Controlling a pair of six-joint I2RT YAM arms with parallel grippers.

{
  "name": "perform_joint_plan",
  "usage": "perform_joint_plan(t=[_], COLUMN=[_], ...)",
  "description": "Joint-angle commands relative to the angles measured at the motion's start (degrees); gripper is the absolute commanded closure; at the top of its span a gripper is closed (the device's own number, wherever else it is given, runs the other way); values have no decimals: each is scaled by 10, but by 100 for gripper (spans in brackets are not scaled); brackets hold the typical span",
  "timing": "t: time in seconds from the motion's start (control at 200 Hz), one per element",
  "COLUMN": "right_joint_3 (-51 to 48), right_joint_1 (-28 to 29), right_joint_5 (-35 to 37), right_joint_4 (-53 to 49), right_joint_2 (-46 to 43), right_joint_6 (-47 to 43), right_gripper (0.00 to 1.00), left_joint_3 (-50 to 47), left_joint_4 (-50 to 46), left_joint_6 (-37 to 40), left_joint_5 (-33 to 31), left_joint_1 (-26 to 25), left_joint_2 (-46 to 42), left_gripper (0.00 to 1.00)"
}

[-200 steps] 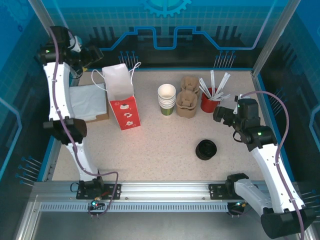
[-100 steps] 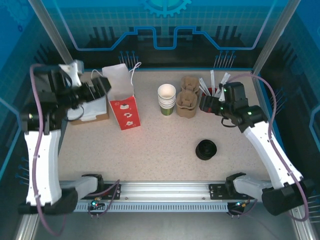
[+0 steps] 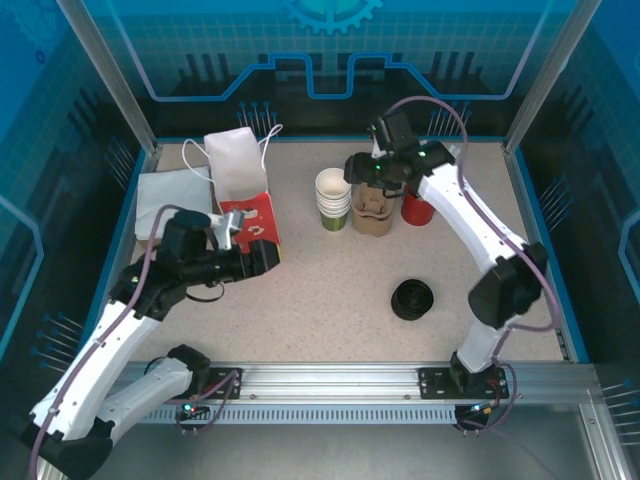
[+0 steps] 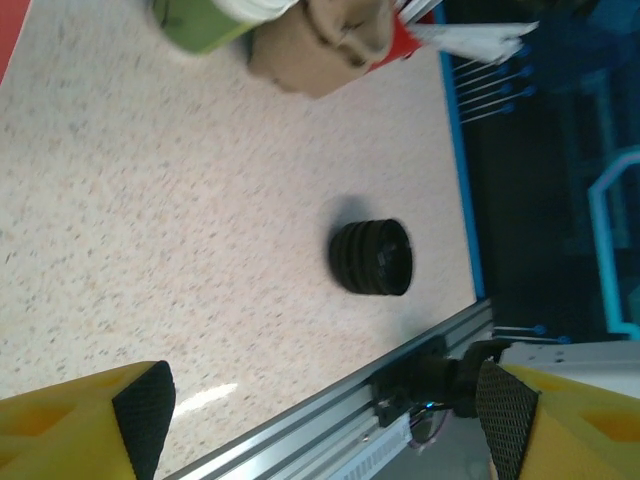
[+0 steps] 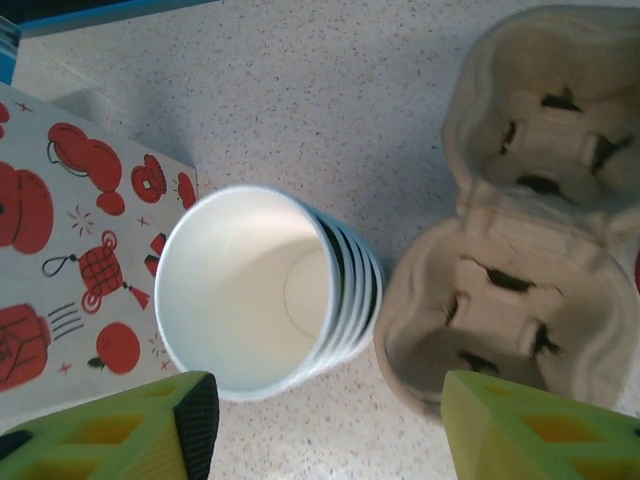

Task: Pack the takeout coffee

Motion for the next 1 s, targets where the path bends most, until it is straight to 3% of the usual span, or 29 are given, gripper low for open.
perform_joint_plan(t=[0.0,0.135,0.29,0.48,0.835,0.99], right_joint_3=[74,133,152,152,165,182], right_joint_1=[7,8,9,9,9,7], right_joint_5=[-6,-8,-19,-31,-28,-29], right_joint_4=[-71,-96,-102,-107,-118,-126], right_joint_2=[59,113,138,149,145,137], right_joint_6=[-8,-10,-10,-10,-21,-26], right_gripper=[40,41,50,66,97,98], left_joint_3=[-38,-79,-110,-118,-98,-89], left_joint_4=[67,86,99,97,92,90], left_joint_6=[-47,-57,-70,-71,-57,-51], left_joint_5=[-31,-52,-74,-110,-114,-115], left_joint_1=[-16,-18,-18,-18,-18,-18], left_joint_2=[-4,-6,-4,-1,25,31], left_gripper=[17,17,17,16,16,16])
